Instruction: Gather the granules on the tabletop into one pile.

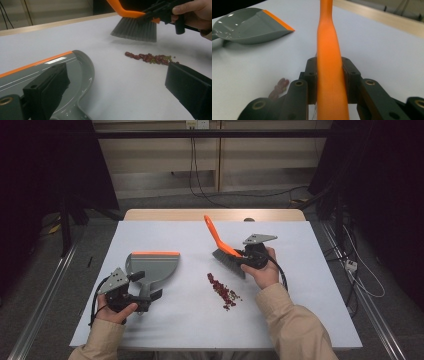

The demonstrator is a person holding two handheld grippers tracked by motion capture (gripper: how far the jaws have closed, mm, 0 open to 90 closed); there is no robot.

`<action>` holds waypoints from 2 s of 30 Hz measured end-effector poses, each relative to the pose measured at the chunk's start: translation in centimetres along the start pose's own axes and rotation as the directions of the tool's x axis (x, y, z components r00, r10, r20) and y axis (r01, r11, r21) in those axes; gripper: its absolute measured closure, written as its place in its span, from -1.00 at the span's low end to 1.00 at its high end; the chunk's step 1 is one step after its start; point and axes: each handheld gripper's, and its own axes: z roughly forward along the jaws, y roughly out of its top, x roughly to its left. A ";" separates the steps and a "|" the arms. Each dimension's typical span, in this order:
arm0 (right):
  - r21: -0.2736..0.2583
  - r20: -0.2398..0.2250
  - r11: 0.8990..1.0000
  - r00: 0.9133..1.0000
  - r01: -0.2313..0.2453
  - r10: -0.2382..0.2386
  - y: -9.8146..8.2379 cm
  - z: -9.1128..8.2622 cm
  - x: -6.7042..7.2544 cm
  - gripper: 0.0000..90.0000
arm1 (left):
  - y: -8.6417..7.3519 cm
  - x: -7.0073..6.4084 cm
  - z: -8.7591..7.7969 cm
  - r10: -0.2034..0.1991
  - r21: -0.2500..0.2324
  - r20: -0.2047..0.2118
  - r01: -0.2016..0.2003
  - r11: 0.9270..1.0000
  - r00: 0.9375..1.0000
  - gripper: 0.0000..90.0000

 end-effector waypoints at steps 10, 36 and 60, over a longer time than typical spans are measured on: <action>-0.034 -0.096 0.976 0.972 0.214 -0.216 0.9 3.7 -0.7 0.59 | -0.2 0.3 -0.2 -0.016 0.000 -0.018 0.016 1.000 1.000 -0.90; -0.045 -0.341 0.883 0.824 0.467 -0.453 -0.8 1.2 3.2 0.59 | -0.2 0.5 -0.5 -0.021 -0.005 -0.015 0.021 1.000 1.000 -0.90; -0.079 -0.344 0.892 0.827 0.446 -0.444 -2.1 -0.8 5.0 0.59 | -0.1 0.3 -0.4 -0.012 -0.002 -0.006 0.012 1.000 1.000 -0.89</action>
